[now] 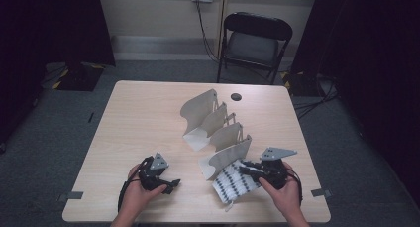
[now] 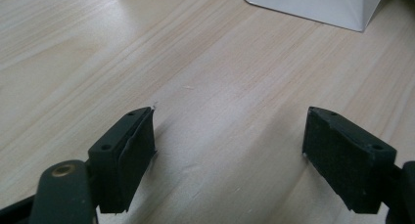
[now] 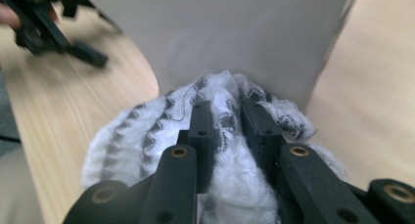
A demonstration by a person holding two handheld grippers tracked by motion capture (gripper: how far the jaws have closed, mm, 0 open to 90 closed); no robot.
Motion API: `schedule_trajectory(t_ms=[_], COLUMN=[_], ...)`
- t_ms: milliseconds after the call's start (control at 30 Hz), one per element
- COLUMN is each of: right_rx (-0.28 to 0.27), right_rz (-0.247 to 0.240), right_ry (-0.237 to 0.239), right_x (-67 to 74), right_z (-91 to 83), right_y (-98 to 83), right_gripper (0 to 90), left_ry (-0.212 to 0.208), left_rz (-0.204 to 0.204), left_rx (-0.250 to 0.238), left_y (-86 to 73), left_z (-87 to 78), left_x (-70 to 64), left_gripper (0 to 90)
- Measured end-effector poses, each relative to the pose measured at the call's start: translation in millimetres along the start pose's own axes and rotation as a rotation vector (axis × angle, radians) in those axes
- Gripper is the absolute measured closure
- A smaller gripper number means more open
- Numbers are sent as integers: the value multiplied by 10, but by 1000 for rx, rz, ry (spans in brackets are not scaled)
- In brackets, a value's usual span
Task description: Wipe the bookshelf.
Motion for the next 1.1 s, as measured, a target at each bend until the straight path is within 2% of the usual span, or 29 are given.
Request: schedule_trajectory(t_ms=[133,167,233,300,400,633,800,867,900,933,1033,1100], right_rx=[-79,-93,-117,-115,-92,0,58,77,91,116,142,151], right_rz=[-23,-26,-33,-34,-20,35,58,56,54,48,42,34], right_ry=[-4,-4,-15,-25,-29,-48,-60,-59,-58,-50,-22,-6], right_x=[19,20,-2,-42,-114,-301,-370,-349,-326,-285,-182,-102], right_z=[-262,-301,-383,-387,-299,105,278,311,327,363,426,438], right_y=[287,337,449,473,382,-54,-275,-326,-353,-397,-465,-470], right_gripper=[761,761,761,761,761,760,755,750,745,734,702,636], left_ry=[-3,-3,-4,-4,-6,-10,-15,-20,-19,-19,-30,-30], left_rz=[-10,-1,-7,-7,-1,4,1,-5,6,6,6,16], left_rx=[-10,-7,-11,-12,-8,-14,-15,-21,-15,-14,-23,-25], left_y=[22,25,36,39,33,48,56,66,68,70,96,107], left_z=[8,4,5,6,2,12,8,15,12,12,5,-1], left_x=[-21,-16,-22,-23,-24,-39,-52,-66,-67,-70,-103,-113], left_gripper=[203,203,203,203,206,208,209,212,215,216,217,218])
Point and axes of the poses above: each handheld gripper's, and its own axes: z roughly forward along the jaws, y roughly out of its top, x roughly to its left, the point moved 7 cm from there along z, roughly forward along the jaws, and after that the axes turned 8 degrees about z, right-handed, at the moved point
